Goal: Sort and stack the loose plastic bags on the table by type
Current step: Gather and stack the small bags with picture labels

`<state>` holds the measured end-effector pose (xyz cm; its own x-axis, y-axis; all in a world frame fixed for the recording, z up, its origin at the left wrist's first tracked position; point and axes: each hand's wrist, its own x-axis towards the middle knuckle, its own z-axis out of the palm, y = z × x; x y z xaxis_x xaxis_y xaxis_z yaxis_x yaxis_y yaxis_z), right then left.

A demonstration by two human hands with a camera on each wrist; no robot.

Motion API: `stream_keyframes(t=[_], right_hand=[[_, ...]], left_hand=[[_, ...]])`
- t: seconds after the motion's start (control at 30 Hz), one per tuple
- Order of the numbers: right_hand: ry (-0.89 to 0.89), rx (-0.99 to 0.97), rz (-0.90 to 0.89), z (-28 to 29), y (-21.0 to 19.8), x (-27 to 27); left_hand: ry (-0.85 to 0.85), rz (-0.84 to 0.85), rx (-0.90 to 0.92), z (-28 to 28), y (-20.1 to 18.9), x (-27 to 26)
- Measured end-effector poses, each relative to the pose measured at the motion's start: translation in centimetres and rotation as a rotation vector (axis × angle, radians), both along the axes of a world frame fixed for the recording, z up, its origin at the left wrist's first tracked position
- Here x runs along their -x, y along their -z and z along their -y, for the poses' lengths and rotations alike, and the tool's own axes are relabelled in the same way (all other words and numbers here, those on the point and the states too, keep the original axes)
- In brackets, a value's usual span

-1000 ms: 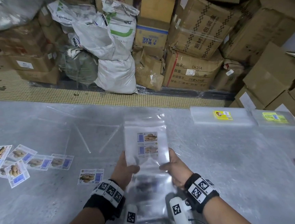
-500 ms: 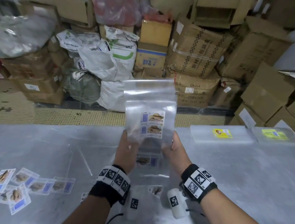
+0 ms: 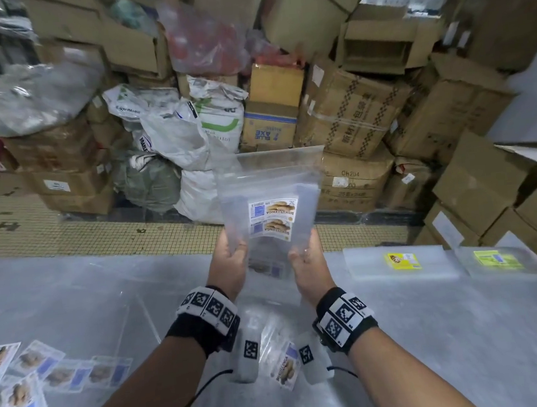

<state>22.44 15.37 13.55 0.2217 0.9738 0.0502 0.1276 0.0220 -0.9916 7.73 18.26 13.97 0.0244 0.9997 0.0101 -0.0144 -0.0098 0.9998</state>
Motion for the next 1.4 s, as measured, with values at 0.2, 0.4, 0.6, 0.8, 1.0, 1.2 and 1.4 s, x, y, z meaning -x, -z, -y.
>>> stream_keyframes(t=[0.2,0.4,0.6,0.8,1.0,1.2,1.4], right_hand=[[-0.014,0.018,0.054,-0.5,0.8,-0.6],[0.024,0.034,0.124,-0.9,1.9,-0.3],[0.059,-0.067,0.078,-2.0,0.5,-0.3],[0.062,-0.092,0.051,-3.1,0.4,-0.3],[0.038,-0.027,0.101,-3.3,2.1,-0.4],[0.077,-0.061,0.125,-5.2,1.3,-1.0],[0.062,-0.035,0.191,-6.7,1.1,-1.2]], left_hand=[[0.011,-0.048,0.066,-1.2,1.3,0.0],[0.005,-0.059,0.06,-0.9,2.2,-0.4],[-0.066,-0.037,-0.047,-2.0,-0.3,-0.8],[-0.065,-0.035,-0.094,-3.2,-1.3,-0.8],[-0.047,-0.017,-0.032,-3.3,1.4,-0.6],[-0.02,-0.017,-0.078,-5.0,0.1,-1.1],[-0.009,-0.006,-0.054,-6.8,0.8,-1.1]])
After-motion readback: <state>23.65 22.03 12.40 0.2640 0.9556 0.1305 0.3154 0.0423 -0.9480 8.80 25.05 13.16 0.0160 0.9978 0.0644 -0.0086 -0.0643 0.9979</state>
